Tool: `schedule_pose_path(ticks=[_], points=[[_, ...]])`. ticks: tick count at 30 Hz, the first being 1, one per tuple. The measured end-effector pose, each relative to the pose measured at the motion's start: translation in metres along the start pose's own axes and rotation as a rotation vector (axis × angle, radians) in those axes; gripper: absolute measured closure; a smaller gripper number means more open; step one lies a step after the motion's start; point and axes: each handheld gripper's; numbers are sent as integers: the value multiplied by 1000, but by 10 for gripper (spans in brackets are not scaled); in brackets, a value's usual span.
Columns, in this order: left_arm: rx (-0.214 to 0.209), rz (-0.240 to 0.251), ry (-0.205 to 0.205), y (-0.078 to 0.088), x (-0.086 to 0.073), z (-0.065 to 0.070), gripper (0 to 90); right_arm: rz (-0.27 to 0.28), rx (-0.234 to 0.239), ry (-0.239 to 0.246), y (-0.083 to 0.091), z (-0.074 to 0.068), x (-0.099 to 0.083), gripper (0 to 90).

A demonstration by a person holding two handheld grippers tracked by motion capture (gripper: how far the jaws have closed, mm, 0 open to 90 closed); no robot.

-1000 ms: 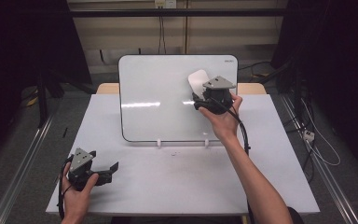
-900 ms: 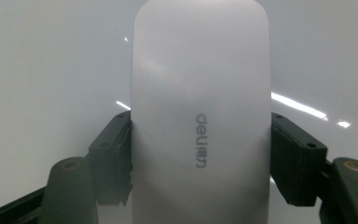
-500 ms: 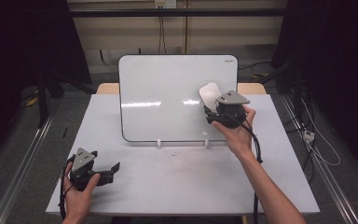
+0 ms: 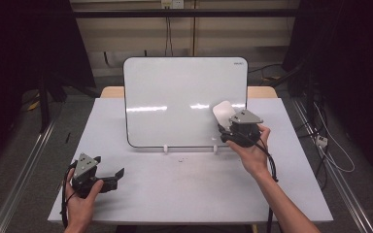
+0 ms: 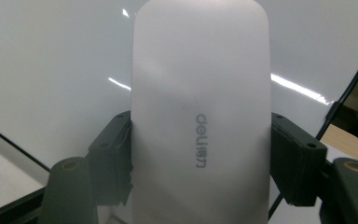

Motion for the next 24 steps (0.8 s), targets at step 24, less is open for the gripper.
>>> schedule_pose_path(ticks=[24], points=[[7, 4, -1, 2, 1, 1, 52, -71, -60, 70, -17, -11, -21, 316]])
Point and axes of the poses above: each handheld gripper's, and its own axes: y roughly backward along the jaws, x roughly out of its top, z roughly to its right, and after that the axes turned 14 degrees about y, right-handed
